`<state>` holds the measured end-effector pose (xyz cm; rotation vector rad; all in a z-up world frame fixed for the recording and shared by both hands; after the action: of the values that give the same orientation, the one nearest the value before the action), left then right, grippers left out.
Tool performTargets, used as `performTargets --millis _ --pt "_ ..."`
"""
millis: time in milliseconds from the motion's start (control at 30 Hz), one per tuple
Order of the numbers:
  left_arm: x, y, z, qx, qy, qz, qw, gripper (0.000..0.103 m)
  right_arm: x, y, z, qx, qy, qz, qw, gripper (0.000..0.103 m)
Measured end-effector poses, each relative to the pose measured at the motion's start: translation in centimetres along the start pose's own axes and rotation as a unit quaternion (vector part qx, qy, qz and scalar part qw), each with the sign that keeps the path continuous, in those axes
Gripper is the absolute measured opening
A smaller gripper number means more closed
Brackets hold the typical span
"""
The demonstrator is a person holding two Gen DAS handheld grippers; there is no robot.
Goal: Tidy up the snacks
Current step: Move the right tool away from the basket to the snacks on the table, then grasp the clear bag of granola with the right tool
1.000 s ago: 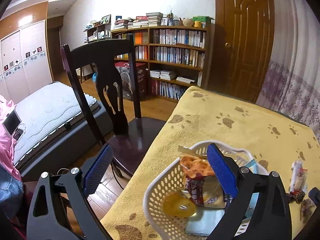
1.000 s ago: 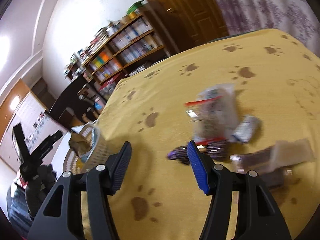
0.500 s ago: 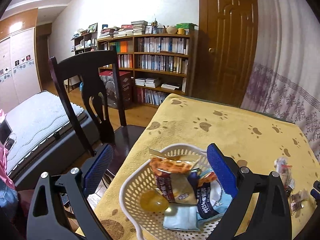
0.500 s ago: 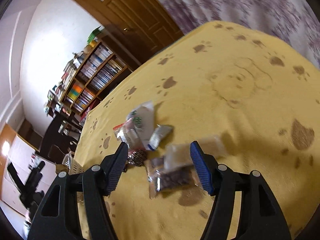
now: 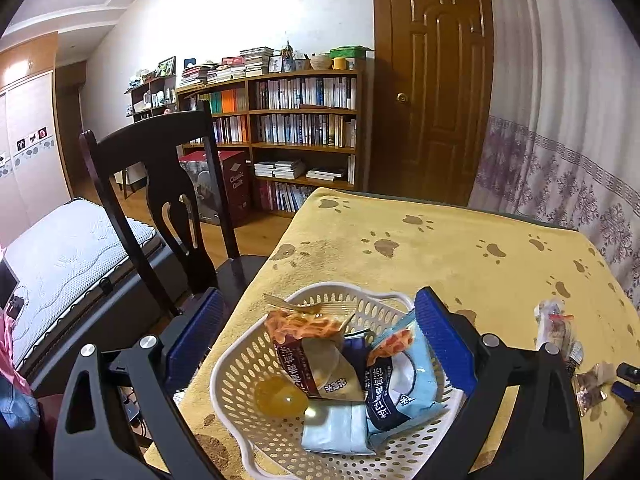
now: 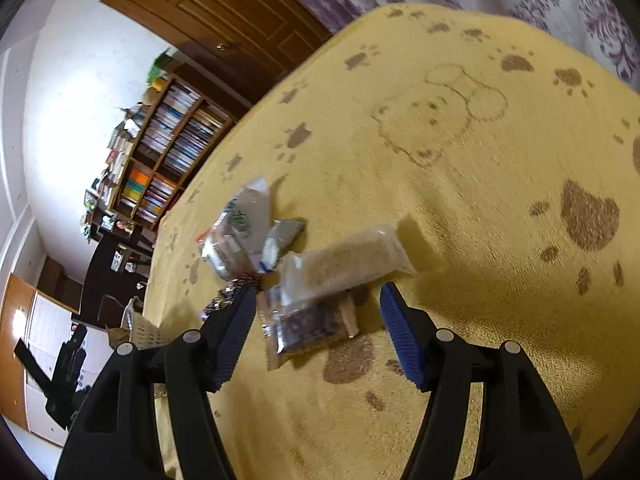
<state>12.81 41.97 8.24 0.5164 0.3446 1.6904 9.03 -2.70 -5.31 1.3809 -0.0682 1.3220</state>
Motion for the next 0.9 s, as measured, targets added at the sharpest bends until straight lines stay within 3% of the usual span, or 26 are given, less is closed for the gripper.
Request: performTargets --millis 333,600,667,733,900 --pt "-1.5 0.2 -0.2 0.000 -0.017 -0.008 0.9998 0.097 0.5 -3.3 2.9 0.000 0.002 -0.040 0.999 0.067" --pt "-2.3 0.5 0.2 -0.006 -0.028 -0.013 0.9995 0.097 2.0 -4.8 3.5 -0.027 0.096 -0.113 0.989 0.066" --pt "-2.4 0.7 0.3 -0.008 -0.029 -0.014 0.9994 0.097 1.9 -4.7 3.1 -0.034 0.123 -0.127 0.984 0.062" --pt "-2.7 1.0 0.2 -0.010 -0.030 -0.015 0.9994 0.097 1.5 -4.3 2.9 -0.042 0.145 -0.143 0.978 0.051" --pt "-3.8 1.6 0.1 -0.015 -0.041 -0.021 0.9988 0.097 0.5 -3.6 3.1 -0.052 0.170 -0.155 0.972 0.033"
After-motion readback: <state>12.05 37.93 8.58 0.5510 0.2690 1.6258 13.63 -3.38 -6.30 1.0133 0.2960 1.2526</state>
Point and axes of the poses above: each gripper's, at about its wrist camera, not at the fingertips, and y roughly against the way its jaws point, x to its left, z to its top, the point moved 10 cm from there along -y, roughly the way its jaws point, and after that the axes turned 9 degrees about -y, right-handed, at the moved point
